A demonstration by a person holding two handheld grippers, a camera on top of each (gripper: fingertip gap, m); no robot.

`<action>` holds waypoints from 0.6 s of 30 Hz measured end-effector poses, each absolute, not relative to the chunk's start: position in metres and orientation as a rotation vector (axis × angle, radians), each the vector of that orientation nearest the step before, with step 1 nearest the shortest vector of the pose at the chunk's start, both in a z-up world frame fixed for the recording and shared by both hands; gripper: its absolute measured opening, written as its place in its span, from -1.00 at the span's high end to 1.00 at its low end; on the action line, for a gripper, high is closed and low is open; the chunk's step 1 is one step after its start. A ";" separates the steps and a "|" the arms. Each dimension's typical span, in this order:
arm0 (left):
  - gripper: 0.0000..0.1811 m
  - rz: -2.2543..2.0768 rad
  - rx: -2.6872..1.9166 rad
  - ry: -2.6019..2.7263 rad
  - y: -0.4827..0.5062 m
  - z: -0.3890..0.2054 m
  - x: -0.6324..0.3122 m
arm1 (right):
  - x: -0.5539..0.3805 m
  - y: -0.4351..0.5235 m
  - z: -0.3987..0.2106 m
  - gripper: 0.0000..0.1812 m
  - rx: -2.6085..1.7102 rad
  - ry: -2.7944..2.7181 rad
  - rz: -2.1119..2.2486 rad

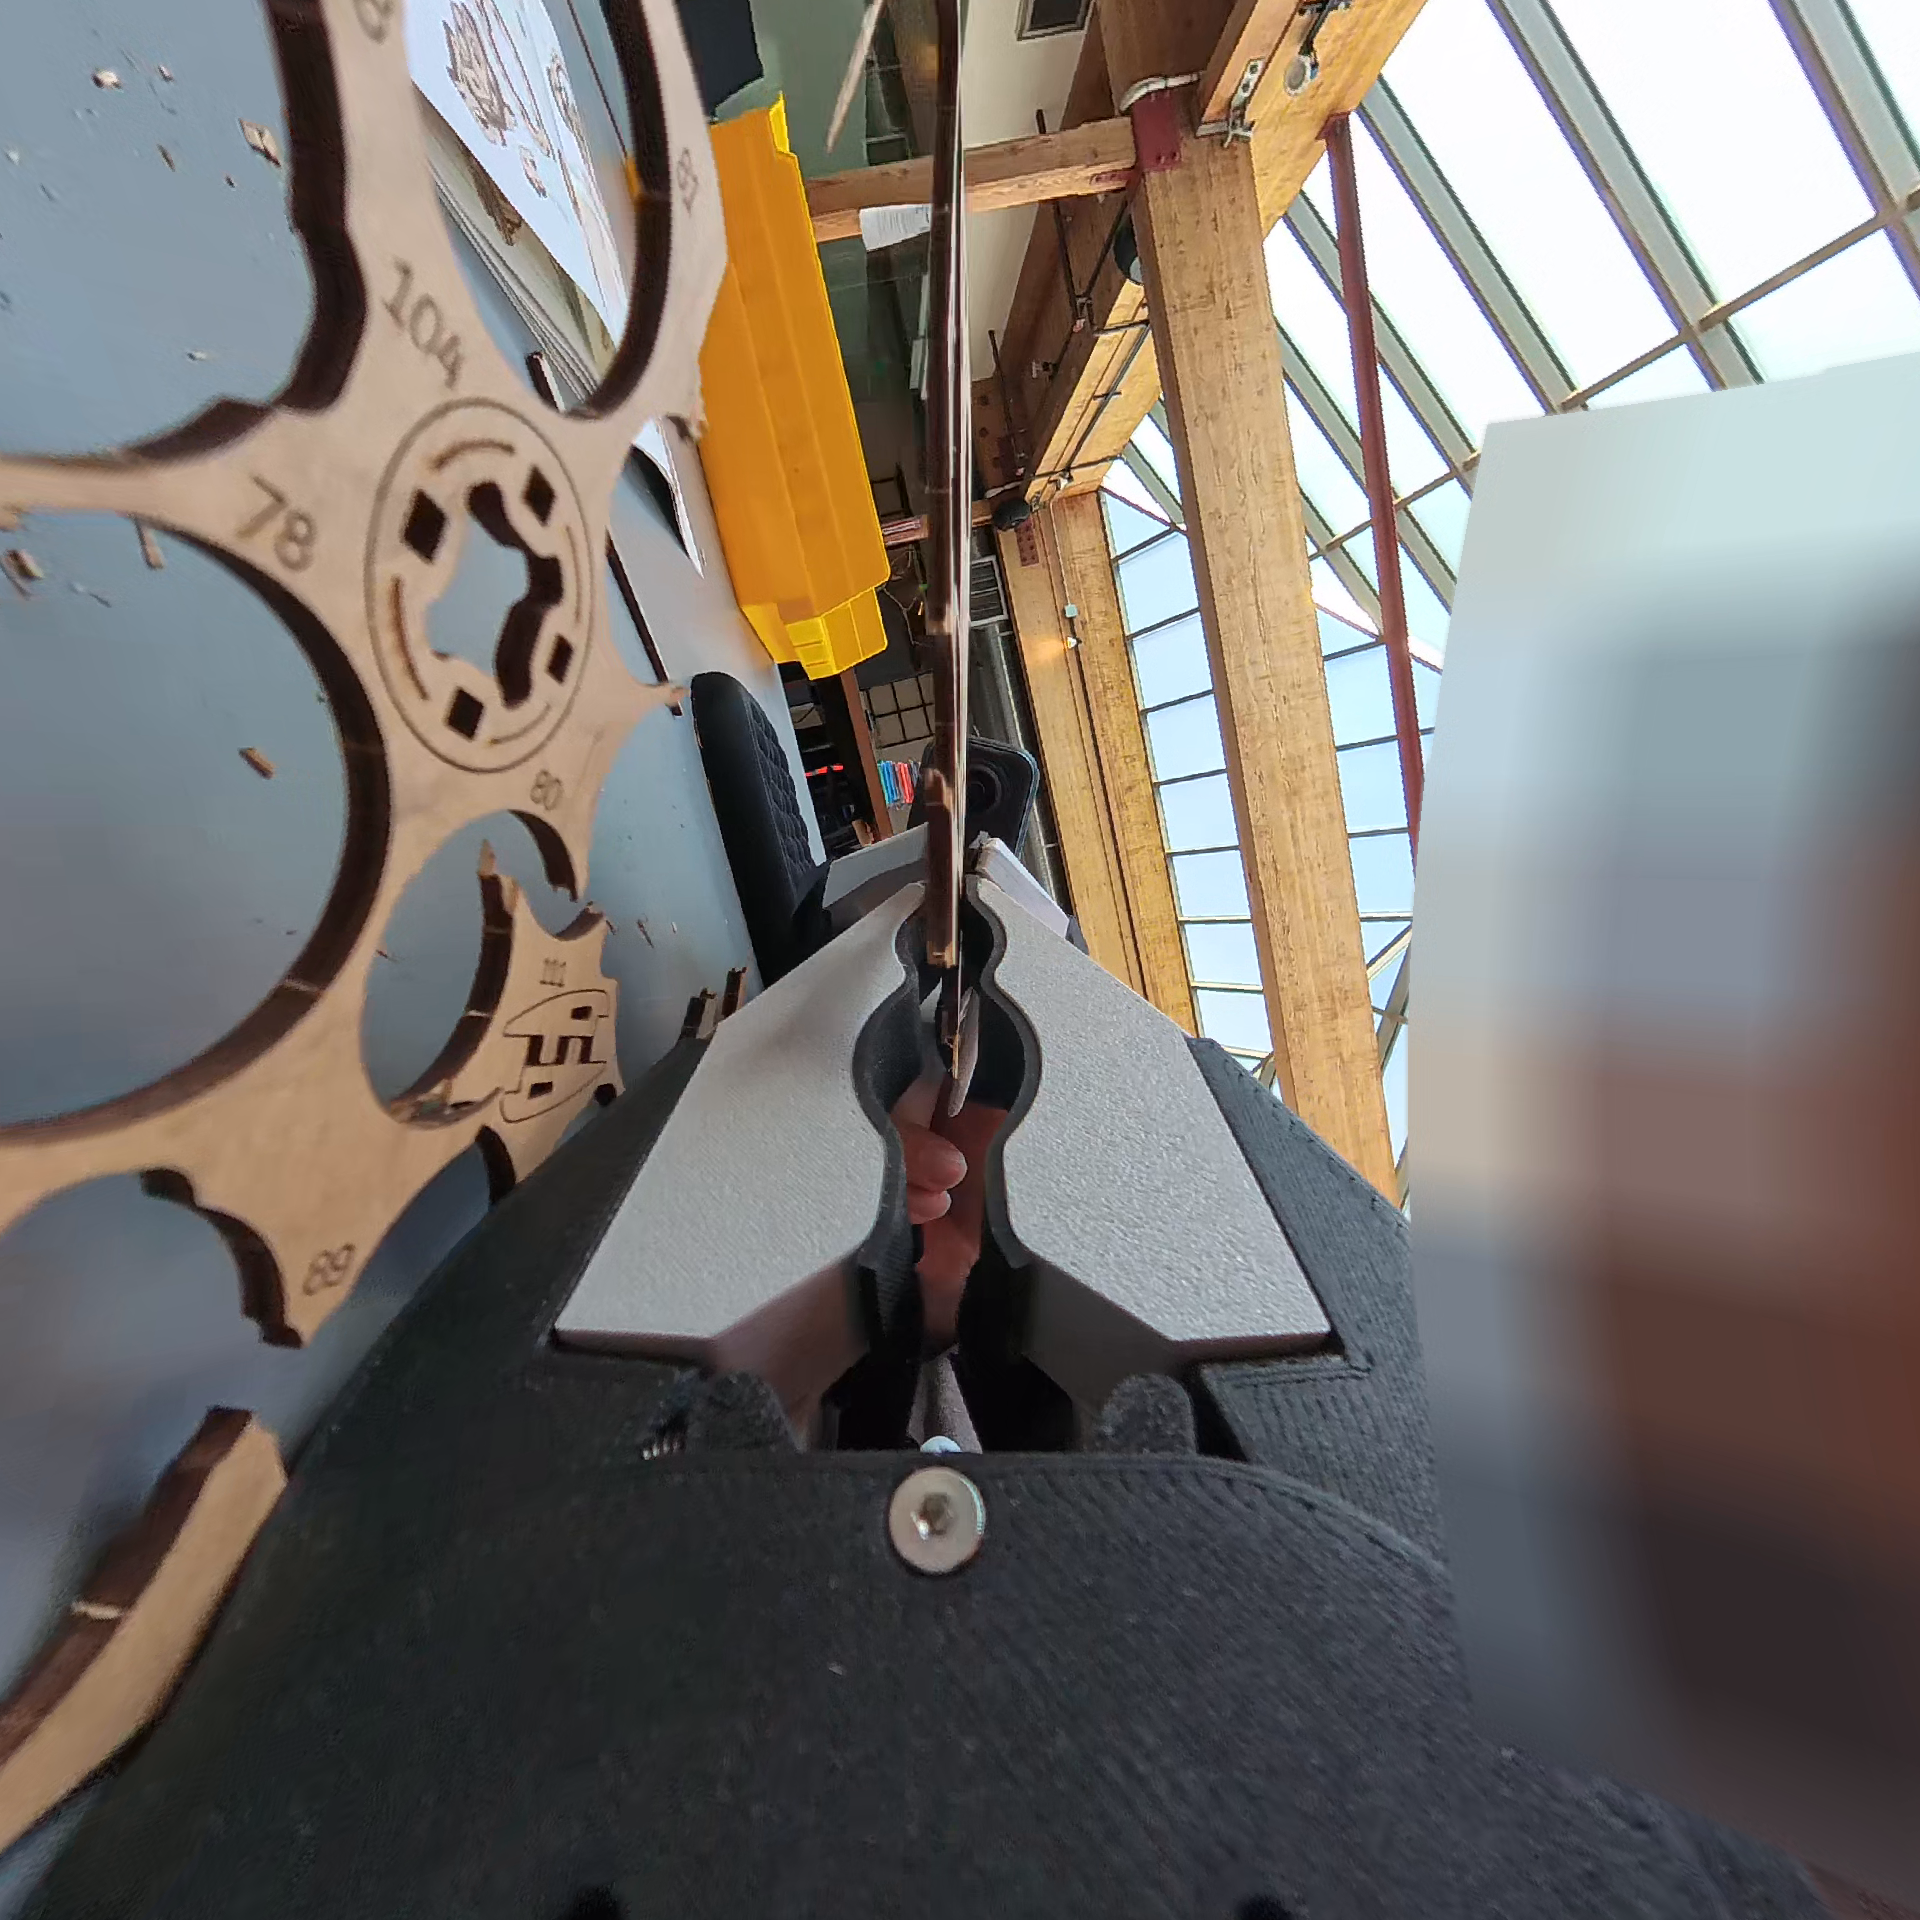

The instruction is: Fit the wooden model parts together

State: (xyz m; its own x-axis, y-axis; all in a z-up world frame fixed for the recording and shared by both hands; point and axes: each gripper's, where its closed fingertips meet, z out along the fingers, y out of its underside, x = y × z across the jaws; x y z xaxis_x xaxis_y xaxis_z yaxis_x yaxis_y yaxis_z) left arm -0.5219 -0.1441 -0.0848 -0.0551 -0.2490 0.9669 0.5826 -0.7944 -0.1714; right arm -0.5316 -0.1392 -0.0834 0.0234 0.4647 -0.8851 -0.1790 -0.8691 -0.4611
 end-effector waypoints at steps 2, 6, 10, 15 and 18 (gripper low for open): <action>1.00 -1.916 -1.650 -0.348 -0.145 -0.083 -0.522 | -0.532 -0.141 -0.081 0.98 -1.847 -0.340 1.885; 0.99 -1.962 -1.618 -0.362 -0.146 -0.080 -0.521 | -0.532 -0.142 -0.077 0.98 -1.808 -0.444 1.824; 1.00 -1.991 -1.598 -0.371 -0.147 -0.078 -0.521 | -0.531 -0.142 -0.075 0.96 -1.790 -0.398 1.912; 1.00 -1.989 -1.597 -0.369 -0.147 -0.078 -0.520 | -0.528 -0.141 -0.075 0.95 -1.793 -0.344 1.963; 1.00 -1.981 -1.603 -0.369 -0.147 -0.079 -0.520 | -0.527 -0.141 -0.076 0.95 -1.799 -0.327 1.961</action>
State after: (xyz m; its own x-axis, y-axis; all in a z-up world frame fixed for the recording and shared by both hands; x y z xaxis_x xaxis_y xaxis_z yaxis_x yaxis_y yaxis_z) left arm -0.5200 -0.1474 -0.0790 -0.1292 -0.2484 0.9600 0.5777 -0.8057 -0.1307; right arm -0.5275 -0.1406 -0.0761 -0.0421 0.4803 -0.8761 -0.1695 -0.8676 -0.4675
